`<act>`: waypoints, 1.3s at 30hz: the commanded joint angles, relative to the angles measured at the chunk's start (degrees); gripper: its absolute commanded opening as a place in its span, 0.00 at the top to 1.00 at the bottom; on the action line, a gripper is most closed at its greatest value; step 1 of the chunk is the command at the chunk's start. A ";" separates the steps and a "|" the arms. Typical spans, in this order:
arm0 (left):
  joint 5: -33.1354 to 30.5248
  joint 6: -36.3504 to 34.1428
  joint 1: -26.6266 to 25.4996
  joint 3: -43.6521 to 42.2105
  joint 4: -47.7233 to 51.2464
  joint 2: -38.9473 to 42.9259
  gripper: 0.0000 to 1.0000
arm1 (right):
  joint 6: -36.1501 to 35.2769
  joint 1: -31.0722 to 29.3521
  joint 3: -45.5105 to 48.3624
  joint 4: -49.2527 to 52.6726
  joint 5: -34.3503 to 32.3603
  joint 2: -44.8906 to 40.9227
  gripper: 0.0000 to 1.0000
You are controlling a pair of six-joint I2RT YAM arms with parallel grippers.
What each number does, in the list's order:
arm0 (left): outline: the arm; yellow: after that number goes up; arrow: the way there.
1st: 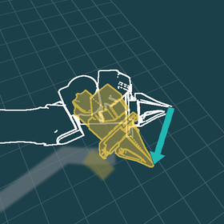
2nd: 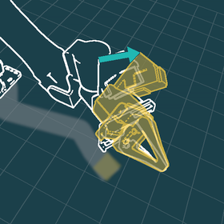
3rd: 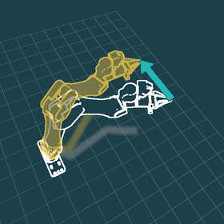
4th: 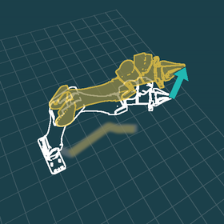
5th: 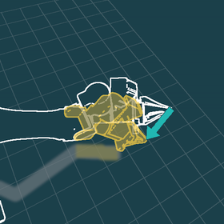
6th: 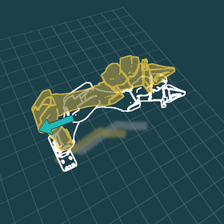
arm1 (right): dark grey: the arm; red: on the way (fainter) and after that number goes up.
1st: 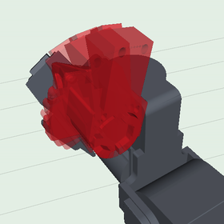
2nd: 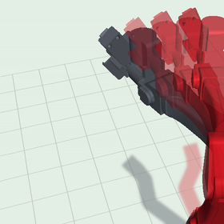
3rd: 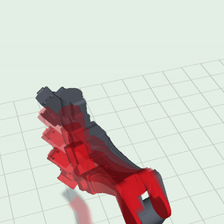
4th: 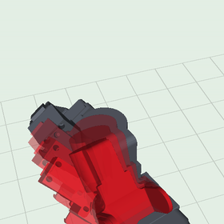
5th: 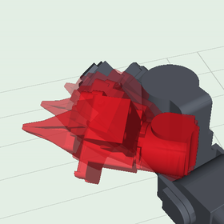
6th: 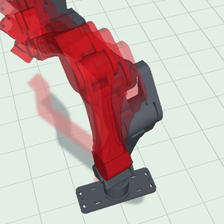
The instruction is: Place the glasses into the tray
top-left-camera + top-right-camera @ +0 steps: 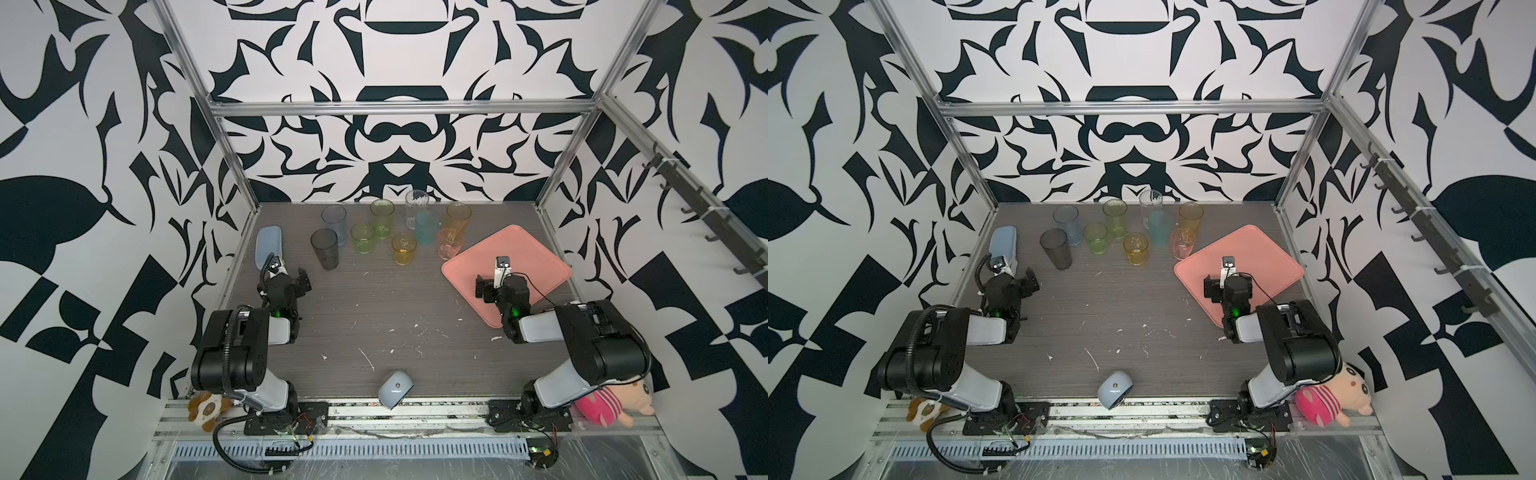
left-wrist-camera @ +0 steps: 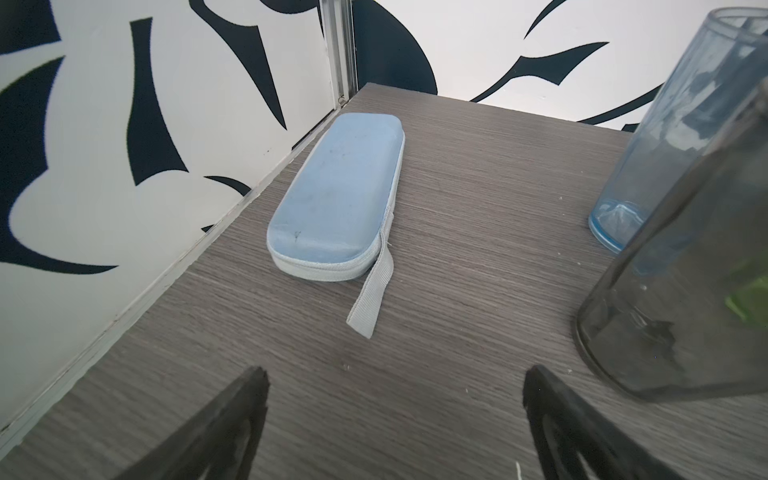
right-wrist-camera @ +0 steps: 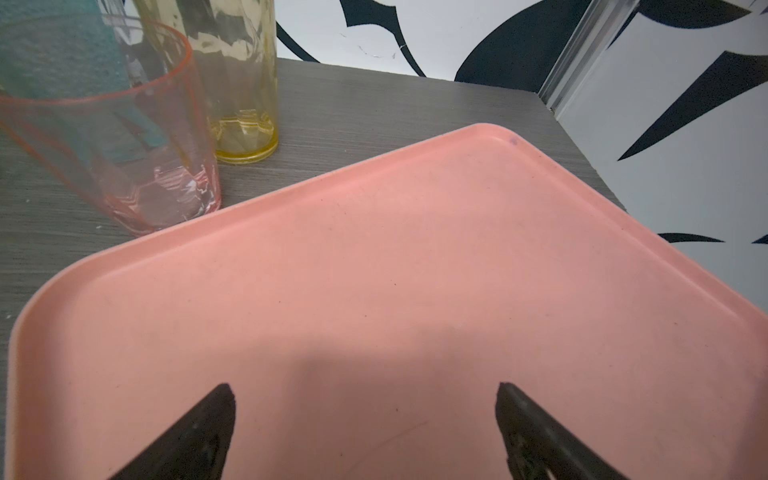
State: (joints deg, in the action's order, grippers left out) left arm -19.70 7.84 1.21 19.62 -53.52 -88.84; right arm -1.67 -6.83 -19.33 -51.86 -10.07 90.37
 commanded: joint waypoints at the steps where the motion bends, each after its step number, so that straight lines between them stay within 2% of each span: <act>1: -0.66 -0.18 -0.05 1.07 -0.27 -0.10 0.00 | 0.00 0.22 -0.44 -1.93 -0.43 -1.10 0.00; 25: -0.60 -0.01 0.01 0.72 -0.64 -0.03 0.01 | 0.27 0.28 -0.58 -1.64 -0.16 -1.16 0.00; 29: -1.36 0.02 -0.31 -0.57 0.45 4.42 0.00 | 0.09 0.25 -0.26 -1.73 -0.33 -2.33 0.00; 32: -3.09 0.87 -0.66 -0.70 6.86 11.77 0.01 | 0.62 0.22 -1.22 4.57 -0.46 -7.75 0.00; 34: -5.09 3.06 -0.79 0.20 13.88 18.01 0.00 | 1.49 0.27 -3.05 11.48 -2.87 -11.93 0.00; 37: -9.45 10.85 -0.82 6.08 31.82 25.03 0.00 | 6.80 0.24 -8.79 26.78 -6.23 -17.45 0.00; 39: -9.42 14.53 -0.93 10.33 41.75 27.84 0.00 | 10.60 0.17 -12.67 36.12 -6.69 -20.55 0.01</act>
State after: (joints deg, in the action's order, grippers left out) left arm -25.82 15.07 0.40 24.80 -28.97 -64.20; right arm 2.70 -6.81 -26.02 -29.74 -13.41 73.93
